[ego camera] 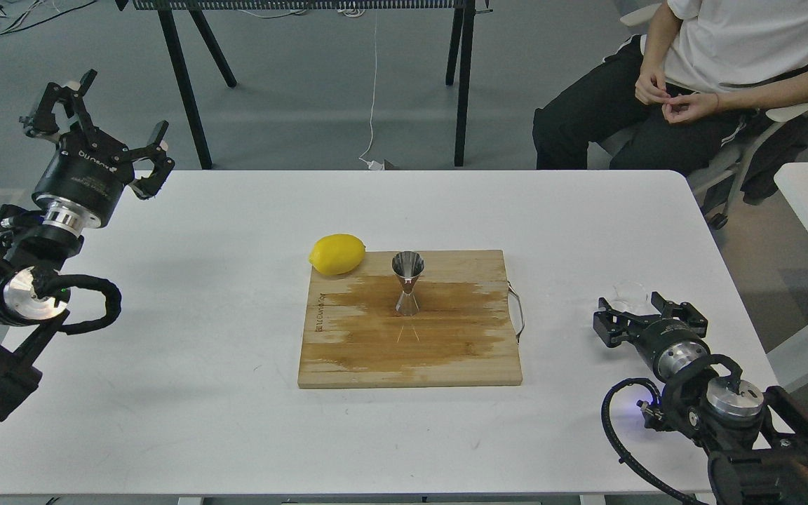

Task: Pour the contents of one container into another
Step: 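Grasp the small clear glass with the right gripper and lift it, then carry the clear glass over the jigger with the right gripper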

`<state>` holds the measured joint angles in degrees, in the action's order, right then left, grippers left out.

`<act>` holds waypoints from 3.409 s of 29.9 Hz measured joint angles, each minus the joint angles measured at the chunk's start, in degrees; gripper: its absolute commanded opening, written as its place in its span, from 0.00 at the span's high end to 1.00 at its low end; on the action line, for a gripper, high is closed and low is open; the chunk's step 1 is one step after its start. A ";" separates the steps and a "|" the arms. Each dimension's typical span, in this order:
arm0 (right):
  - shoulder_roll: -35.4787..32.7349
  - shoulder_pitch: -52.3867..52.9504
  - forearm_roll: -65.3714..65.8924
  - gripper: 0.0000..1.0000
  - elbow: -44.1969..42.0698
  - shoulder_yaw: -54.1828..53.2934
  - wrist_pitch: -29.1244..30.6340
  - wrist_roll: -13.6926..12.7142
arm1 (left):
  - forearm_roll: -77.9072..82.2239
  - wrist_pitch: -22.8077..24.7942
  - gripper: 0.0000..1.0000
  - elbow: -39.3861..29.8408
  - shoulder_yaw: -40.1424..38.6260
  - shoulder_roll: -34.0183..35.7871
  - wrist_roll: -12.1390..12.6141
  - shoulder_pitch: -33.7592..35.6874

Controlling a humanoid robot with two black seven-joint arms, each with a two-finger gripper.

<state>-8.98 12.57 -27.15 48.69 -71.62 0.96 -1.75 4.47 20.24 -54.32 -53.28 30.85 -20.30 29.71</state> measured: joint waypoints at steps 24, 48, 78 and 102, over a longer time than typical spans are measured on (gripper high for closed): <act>1.26 -0.16 -0.01 0.67 0.04 -0.15 1.76 0.45 | 0.01 0.07 0.00 1.12 -0.48 0.52 -0.27 0.14; -0.23 14.76 17.89 0.69 21.75 12.10 -16.72 -0.02 | 0.01 0.07 0.00 1.10 -0.55 0.93 -0.38 0.26; 2.36 18.69 38.21 0.69 24.16 30.19 -16.95 -0.12 | 0.01 0.07 0.00 1.41 -0.48 0.88 -1.06 0.09; 2.14 18.88 47.96 0.70 24.70 33.56 -17.15 0.25 | 0.01 0.14 0.00 1.41 -0.27 0.77 -1.03 0.01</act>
<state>-6.84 31.45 20.81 73.39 -38.06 -16.19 -1.51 4.48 20.38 -52.91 -53.55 31.62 -21.32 29.71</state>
